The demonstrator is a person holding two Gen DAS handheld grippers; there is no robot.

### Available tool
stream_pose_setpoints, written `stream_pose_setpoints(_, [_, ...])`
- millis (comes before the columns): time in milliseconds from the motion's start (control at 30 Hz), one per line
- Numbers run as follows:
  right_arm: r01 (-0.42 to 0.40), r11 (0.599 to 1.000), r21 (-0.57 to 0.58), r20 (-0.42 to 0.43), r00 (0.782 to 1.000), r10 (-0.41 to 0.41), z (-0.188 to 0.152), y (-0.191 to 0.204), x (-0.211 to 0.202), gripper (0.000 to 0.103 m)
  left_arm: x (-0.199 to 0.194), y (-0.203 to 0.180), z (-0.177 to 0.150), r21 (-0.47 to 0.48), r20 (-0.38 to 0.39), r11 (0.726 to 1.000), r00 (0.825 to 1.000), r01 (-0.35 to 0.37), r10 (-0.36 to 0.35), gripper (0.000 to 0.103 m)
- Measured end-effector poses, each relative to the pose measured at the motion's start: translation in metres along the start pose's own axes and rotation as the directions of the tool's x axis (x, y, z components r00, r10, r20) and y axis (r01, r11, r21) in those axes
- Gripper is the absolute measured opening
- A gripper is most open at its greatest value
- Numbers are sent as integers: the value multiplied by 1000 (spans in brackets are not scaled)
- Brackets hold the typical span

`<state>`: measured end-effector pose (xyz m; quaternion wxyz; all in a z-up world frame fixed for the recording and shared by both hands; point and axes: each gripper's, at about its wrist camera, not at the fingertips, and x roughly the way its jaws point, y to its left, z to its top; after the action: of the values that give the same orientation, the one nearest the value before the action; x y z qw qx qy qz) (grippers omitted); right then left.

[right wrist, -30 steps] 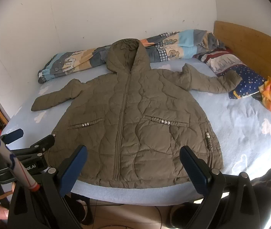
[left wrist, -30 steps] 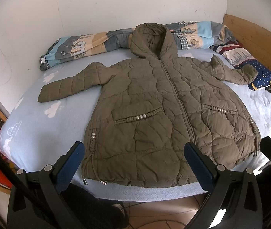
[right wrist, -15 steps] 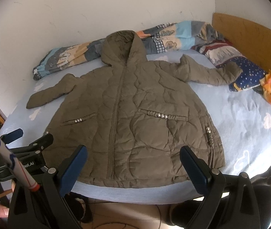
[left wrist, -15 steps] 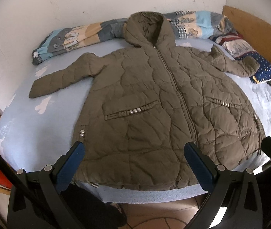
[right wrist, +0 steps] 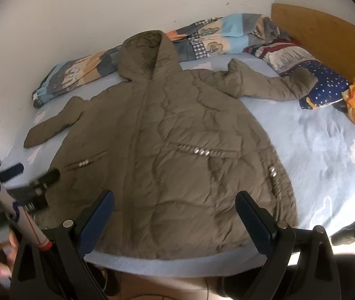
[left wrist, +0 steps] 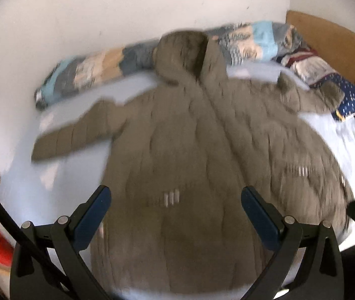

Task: Fold large clothes
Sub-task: 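Grasp the jacket sleeve cuff with the right gripper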

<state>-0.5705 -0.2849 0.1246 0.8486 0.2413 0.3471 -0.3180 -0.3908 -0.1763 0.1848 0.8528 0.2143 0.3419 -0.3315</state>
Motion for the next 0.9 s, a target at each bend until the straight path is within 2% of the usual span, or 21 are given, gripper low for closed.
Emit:
stream_pose_setpoints(133, [-24,995,100,12,1000,23,41,-47,9,99,35,-15,63,26,48,999,998,37,-38,103])
stream_pose_setpoints(233, [-3,974,225,38,999,-6,76,-102,18,99,92,-25,84,34,6,997,998,67,-68,103])
stream_pose_setpoints(300, [23,957,290,31,999,-34,98,-142,30,99,128,-28,78,26,-70,996,994,88,-86,103])
stream_pose_setpoints(333, [23,944,329,31,999,-35,111,-166,37,99,149,-28,73,26,-132,997,989,71,-67,103])
stream_pose_setpoints(367, [16,935,353,38,999,-31,121,-186,44,99,167,-29,69,28,-197,997,978,71,-64,103])
stream_pose_setpoints(433, [34,921,387,14,999,-43,144,-230,66,99,194,-30,64,21,-289,993,951,120,-109,103])
stream_pose_setpoints(533, [69,902,427,6,997,-79,175,-288,97,91,215,-34,58,52,-335,995,940,81,-59,103])
stream_pose_setpoints(567, [94,891,443,-6,995,-102,185,-306,109,80,220,-37,56,62,-354,995,934,80,-53,103])
stream_pose_setpoints(600, [102,883,459,-10,994,-109,193,-323,119,73,222,-40,55,68,-358,995,932,77,-48,103])
stream_pose_setpoints(667, [122,854,507,-20,991,-130,206,-358,141,69,223,-44,54,91,-345,993,938,72,-37,103])
stream_pose_setpoints(800, [200,810,551,-31,975,-220,231,-413,178,68,226,-47,52,112,-335,991,942,74,-32,103])
stream_pose_setpoints(900, [218,786,579,-28,968,-248,241,-440,198,68,224,-45,49,104,-335,991,941,80,-41,103])
